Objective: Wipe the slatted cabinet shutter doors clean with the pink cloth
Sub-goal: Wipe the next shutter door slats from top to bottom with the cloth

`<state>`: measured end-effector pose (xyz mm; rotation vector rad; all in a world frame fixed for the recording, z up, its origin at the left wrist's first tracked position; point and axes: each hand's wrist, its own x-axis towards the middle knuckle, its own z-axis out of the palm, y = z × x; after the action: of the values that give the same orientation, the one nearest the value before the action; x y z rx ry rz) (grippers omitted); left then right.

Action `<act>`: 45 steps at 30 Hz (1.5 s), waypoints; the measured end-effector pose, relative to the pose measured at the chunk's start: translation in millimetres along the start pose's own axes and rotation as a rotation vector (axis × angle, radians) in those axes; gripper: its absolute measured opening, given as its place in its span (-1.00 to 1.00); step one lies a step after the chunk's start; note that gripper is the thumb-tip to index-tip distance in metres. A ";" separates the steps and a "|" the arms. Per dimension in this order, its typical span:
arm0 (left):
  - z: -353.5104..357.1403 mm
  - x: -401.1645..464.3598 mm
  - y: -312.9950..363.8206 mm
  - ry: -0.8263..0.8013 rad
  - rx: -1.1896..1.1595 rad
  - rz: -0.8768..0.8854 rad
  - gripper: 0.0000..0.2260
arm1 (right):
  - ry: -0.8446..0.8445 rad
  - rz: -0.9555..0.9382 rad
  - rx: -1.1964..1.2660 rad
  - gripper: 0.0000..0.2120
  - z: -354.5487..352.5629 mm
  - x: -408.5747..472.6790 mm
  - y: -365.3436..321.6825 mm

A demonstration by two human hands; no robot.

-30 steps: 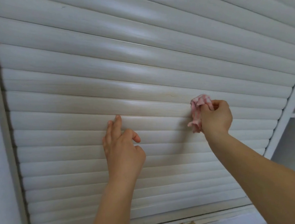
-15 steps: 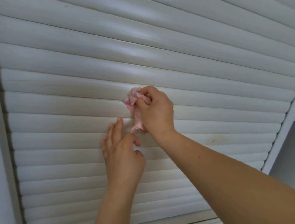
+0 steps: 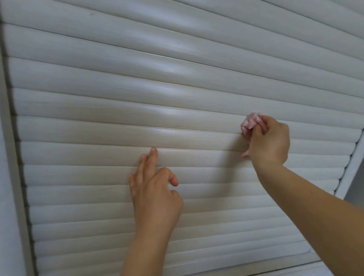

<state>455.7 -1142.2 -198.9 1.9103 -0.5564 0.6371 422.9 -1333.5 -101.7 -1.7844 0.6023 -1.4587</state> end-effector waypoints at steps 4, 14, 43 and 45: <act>1.8 1.0 -1.1 0.002 0.001 0.008 -0.71 | -0.190 -0.272 -0.158 -0.77 21.9 -29.9 -31.3; 7.9 2.0 -5.5 0.035 0.106 0.052 -0.64 | -0.391 -0.990 -0.654 -0.63 83.0 -81.5 -90.6; -3.6 3.6 -4.8 -0.027 0.021 0.008 -0.64 | -0.059 -0.788 -0.357 -0.66 83.7 -54.8 -76.5; -2.4 3.6 -4.0 -0.028 0.058 0.011 -0.64 | -0.091 -0.910 -0.376 -0.68 97.7 -71.8 -95.5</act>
<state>460.5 -1138.9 -198.4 1.9743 -0.5724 0.6406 490.7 -1196.8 -78.9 -2.5967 -0.0344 -1.8980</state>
